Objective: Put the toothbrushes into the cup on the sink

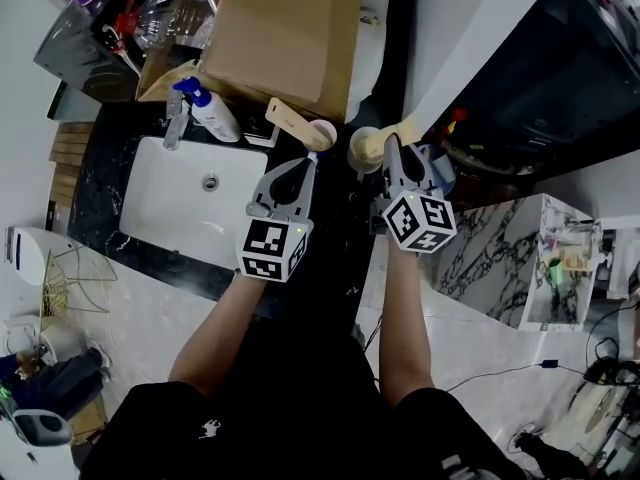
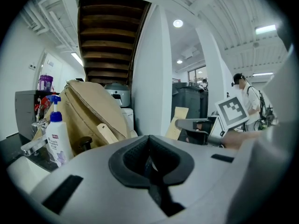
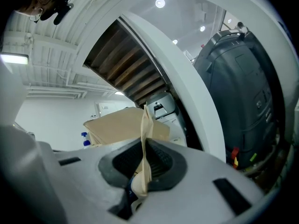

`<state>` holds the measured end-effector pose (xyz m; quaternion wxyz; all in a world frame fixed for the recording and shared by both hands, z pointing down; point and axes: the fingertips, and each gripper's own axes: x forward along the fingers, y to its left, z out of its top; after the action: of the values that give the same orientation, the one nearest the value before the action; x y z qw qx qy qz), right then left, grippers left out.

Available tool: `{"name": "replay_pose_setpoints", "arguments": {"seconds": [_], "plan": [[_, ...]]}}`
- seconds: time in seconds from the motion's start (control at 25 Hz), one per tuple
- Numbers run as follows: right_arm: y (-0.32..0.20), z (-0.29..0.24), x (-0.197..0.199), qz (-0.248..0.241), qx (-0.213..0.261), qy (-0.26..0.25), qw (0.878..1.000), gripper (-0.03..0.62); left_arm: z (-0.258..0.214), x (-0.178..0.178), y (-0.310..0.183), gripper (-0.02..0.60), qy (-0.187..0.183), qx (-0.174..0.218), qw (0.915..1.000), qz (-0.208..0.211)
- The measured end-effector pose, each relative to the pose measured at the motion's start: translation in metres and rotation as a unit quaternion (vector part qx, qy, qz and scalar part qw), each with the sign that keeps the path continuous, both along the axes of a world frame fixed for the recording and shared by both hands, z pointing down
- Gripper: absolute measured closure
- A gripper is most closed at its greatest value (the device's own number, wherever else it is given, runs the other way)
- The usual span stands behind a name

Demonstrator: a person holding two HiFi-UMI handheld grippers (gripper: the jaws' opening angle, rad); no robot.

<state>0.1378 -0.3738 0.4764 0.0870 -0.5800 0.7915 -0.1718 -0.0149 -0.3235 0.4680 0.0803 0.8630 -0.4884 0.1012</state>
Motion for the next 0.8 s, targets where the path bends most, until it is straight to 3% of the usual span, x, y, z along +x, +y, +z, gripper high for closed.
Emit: {"name": "replay_pose_setpoints", "arguments": {"seconds": [0.24, 0.44, 0.8], "plan": [[-0.003, 0.008, 0.0, 0.001, -0.007, 0.031, 0.999, 0.571, 0.003, 0.0, 0.0, 0.578, 0.0, -0.003, 1.0, 0.0], [-0.004, 0.006, 0.0, 0.004, 0.003, 0.091, 0.996, 0.571, 0.005, 0.001, -0.001, 0.578, 0.001, -0.006, 1.0, 0.0], [-0.004, 0.017, -0.027, -0.028, 0.012, 0.221, 0.975, 0.571, 0.007, 0.0, -0.001, 0.578, 0.001, -0.007, 1.0, -0.001]]}}
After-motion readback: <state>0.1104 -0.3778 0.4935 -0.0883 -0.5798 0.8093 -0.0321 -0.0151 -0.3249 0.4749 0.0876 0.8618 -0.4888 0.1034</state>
